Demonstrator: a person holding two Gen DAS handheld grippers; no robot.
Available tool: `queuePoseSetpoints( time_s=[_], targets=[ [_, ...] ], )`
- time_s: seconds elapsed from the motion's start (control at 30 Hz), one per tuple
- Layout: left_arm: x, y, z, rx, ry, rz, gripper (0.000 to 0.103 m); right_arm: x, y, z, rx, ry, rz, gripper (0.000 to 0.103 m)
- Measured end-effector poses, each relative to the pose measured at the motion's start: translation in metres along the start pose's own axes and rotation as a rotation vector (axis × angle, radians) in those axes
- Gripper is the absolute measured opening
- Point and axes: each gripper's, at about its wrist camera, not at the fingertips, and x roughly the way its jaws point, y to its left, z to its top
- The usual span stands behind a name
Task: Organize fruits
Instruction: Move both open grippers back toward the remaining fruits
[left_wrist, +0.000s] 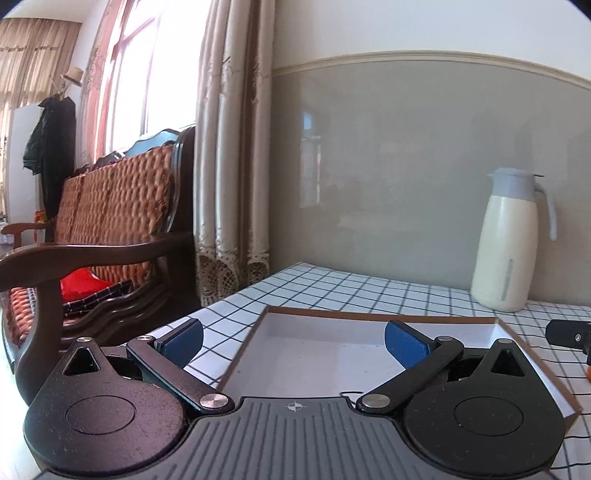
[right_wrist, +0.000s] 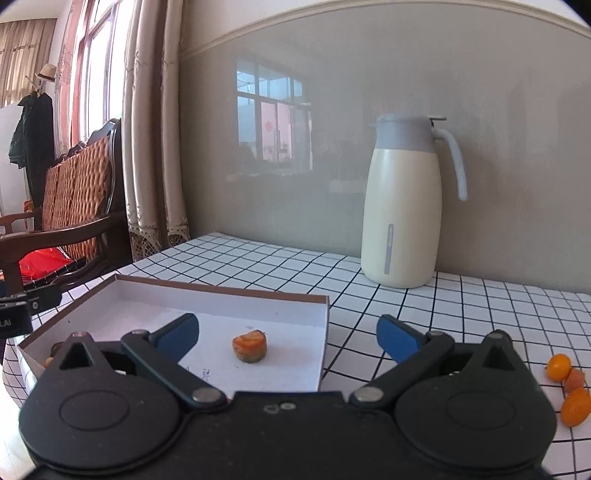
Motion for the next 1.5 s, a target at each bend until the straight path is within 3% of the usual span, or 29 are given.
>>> queuePoseSetpoints(
  time_s=[0.57, 1.5],
  targets=[
    [-0.049, -0.033, 0.007, -0.024, -0.100, -0.137, 0.103, -0.067, -0.031, -0.010, -0.004, -0.053, -0.112, 0.097],
    [-0.087, -0.153, -0.005, 0.100, -0.118, -0.408, 0.103, -0.150, -0.121, -0.044, 0.022, -0.071, -0.355, 0.097]
  ],
)
